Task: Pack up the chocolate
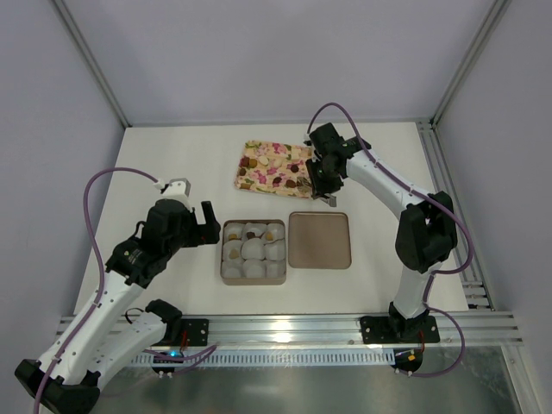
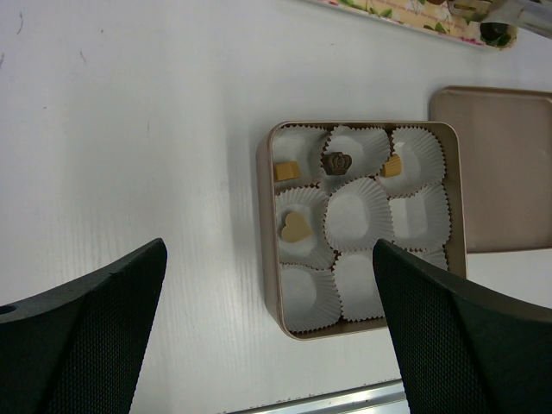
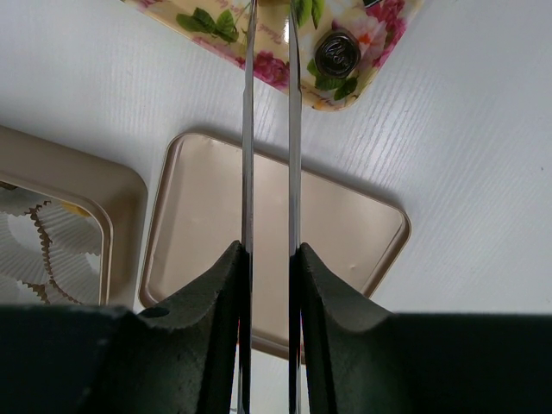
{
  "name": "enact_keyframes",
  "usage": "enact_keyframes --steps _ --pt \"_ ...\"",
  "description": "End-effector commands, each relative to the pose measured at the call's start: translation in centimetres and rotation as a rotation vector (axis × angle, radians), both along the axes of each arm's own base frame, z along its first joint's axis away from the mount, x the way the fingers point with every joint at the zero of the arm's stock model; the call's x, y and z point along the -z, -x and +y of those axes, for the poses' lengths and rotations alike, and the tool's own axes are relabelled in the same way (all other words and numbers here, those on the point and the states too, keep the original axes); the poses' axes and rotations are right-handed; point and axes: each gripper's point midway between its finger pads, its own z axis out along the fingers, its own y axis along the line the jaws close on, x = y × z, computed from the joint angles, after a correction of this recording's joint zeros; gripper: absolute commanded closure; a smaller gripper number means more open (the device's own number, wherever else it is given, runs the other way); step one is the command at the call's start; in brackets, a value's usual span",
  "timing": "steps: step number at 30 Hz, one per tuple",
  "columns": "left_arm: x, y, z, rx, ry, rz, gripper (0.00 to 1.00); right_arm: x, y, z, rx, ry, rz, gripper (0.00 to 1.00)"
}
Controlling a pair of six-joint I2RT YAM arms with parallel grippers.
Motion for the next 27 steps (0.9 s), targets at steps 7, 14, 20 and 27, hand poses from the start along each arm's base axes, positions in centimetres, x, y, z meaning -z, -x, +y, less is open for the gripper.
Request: enact_keyframes --steps 7,14,20,27 --pt "-0.3 -0.1 0.3 -0.015 0.000 -0.015 0.00 -4.3 -1.2 -0.1 0.028 -0.032 -0.112 0.70" --pt "-0.2 -0.1 0.4 -0.016 -0.001 -0.014 0.00 -4.8 -1.2 -0.2 0.034 -0.035 -0.123 0.70" --pt "-0.3 0.0 0.3 -0.015 0.000 -0.017 0.00 -5.1 -1.3 -0.1 0.035 -0.039 -0.133 0.70" --pt "-0.3 -0.1 0.3 -0.014 0.000 -0.016 0.00 -5.5 -1.4 0.0 0.036 -0.048 -0.140 0.70"
